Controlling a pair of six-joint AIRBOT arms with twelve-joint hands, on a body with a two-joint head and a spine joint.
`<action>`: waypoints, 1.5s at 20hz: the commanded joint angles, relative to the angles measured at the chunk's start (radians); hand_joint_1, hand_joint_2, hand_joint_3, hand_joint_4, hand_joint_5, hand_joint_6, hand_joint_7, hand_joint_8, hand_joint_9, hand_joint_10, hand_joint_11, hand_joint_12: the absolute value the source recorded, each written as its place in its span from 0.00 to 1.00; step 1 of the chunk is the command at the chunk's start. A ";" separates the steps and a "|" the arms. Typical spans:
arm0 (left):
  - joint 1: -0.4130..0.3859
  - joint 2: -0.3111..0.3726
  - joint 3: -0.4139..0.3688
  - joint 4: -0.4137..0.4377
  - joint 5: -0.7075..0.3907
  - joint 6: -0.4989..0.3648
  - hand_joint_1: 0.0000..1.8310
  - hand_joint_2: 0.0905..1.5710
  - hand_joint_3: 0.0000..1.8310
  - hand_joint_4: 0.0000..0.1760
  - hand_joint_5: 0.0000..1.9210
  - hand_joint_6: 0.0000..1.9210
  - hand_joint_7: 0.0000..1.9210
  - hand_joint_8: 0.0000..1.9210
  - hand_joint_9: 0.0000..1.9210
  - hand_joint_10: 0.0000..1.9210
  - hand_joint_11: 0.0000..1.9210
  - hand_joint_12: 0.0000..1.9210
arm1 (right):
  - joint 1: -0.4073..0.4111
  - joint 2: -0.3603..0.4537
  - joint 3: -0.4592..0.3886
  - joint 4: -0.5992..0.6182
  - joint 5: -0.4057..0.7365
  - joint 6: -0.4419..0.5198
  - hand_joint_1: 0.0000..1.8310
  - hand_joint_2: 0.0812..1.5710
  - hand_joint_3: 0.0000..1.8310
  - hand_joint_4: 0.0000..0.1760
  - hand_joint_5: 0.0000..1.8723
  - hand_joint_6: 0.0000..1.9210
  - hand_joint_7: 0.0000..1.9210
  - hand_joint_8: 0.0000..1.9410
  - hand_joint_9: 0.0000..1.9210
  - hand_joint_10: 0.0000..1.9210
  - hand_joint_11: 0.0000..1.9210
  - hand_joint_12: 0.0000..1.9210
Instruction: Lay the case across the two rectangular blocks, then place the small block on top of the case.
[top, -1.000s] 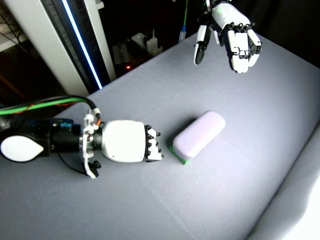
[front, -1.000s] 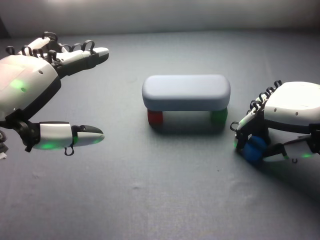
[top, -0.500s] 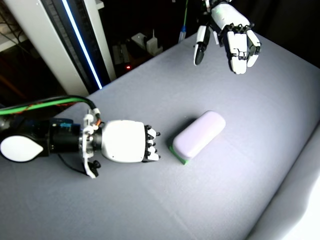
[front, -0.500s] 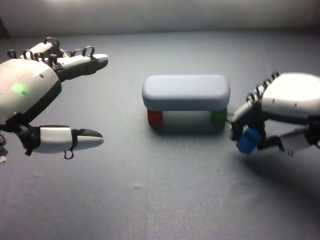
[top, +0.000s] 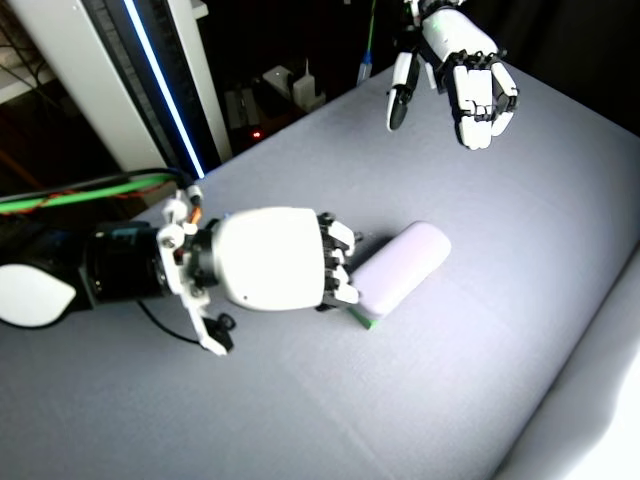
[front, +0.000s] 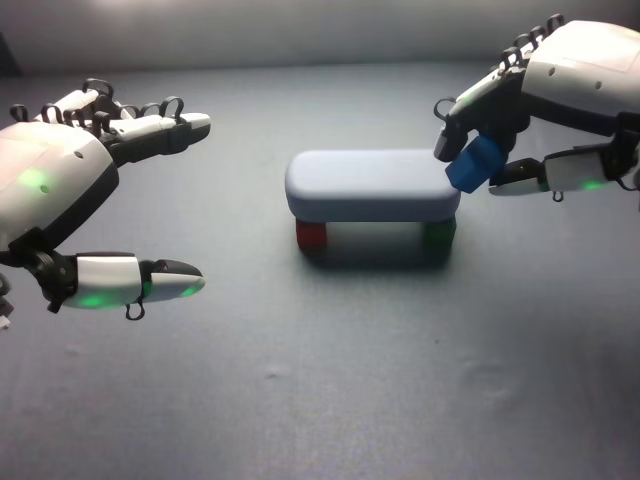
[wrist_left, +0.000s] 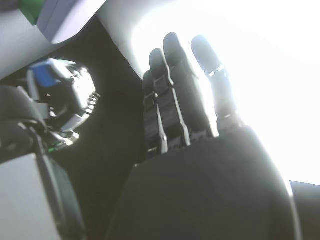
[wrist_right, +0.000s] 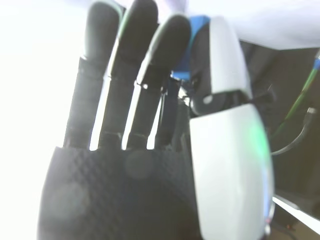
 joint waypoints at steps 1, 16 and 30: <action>-0.005 -0.004 0.002 0.007 -0.125 -0.006 0.48 0.51 0.00 0.00 0.22 0.00 0.31 0.00 0.33 0.00 0.08 0.57 | 0.025 -0.007 0.008 0.032 0.087 0.006 0.68 0.66 0.00 0.00 0.53 0.50 0.63 0.34 0.63 0.33 0.51 0.64; -0.013 -0.022 0.016 0.022 -0.103 -0.017 0.46 0.51 0.00 0.00 0.23 0.00 0.30 0.00 0.32 0.00 0.11 0.49 | 0.175 -0.162 0.148 -0.109 -0.125 0.006 0.69 0.64 0.00 0.00 0.58 0.41 0.64 0.32 0.60 0.36 0.46 0.69; -0.016 -0.027 0.021 0.028 -0.099 -0.025 0.49 0.51 0.00 0.00 0.24 0.00 0.30 0.00 0.32 0.00 0.11 0.50 | 0.174 -0.182 0.149 -0.163 -0.166 0.006 0.68 0.66 0.00 0.14 0.57 0.43 0.59 0.40 0.55 0.37 0.42 0.71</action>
